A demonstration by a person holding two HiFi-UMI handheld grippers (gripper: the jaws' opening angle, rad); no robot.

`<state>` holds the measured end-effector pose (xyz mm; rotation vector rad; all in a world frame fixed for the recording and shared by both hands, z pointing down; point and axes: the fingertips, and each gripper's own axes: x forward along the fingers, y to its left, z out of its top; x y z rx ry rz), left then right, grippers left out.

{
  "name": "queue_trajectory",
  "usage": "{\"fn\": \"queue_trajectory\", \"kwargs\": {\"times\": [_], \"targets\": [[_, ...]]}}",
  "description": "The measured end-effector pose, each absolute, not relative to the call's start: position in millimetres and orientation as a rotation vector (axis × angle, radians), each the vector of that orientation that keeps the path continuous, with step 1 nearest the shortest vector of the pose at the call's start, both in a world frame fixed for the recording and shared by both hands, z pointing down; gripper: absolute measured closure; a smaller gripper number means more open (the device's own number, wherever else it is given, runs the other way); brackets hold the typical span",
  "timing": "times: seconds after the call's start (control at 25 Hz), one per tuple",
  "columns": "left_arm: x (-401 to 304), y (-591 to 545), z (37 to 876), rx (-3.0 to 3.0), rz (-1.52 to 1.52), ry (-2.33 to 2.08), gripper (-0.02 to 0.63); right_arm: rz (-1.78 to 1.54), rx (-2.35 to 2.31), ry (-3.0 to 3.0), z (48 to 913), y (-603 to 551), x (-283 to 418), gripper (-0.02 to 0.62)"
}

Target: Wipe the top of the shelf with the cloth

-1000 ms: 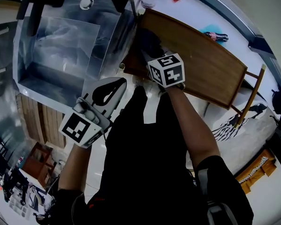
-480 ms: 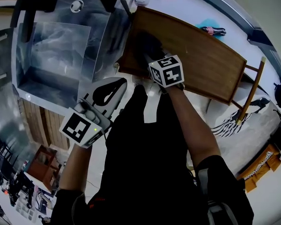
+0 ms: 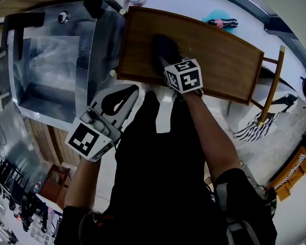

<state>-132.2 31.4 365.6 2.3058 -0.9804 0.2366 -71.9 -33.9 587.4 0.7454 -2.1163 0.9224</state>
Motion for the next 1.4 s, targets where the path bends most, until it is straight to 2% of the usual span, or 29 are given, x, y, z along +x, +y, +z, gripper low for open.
{"fn": "queue_trajectory", "kwargs": {"times": [1.4], "targets": [[58, 16, 363, 2.423, 0.333, -0.693, 0.586, 1.014, 1.073, -1.981, 591, -33, 173, 0.538]]}}
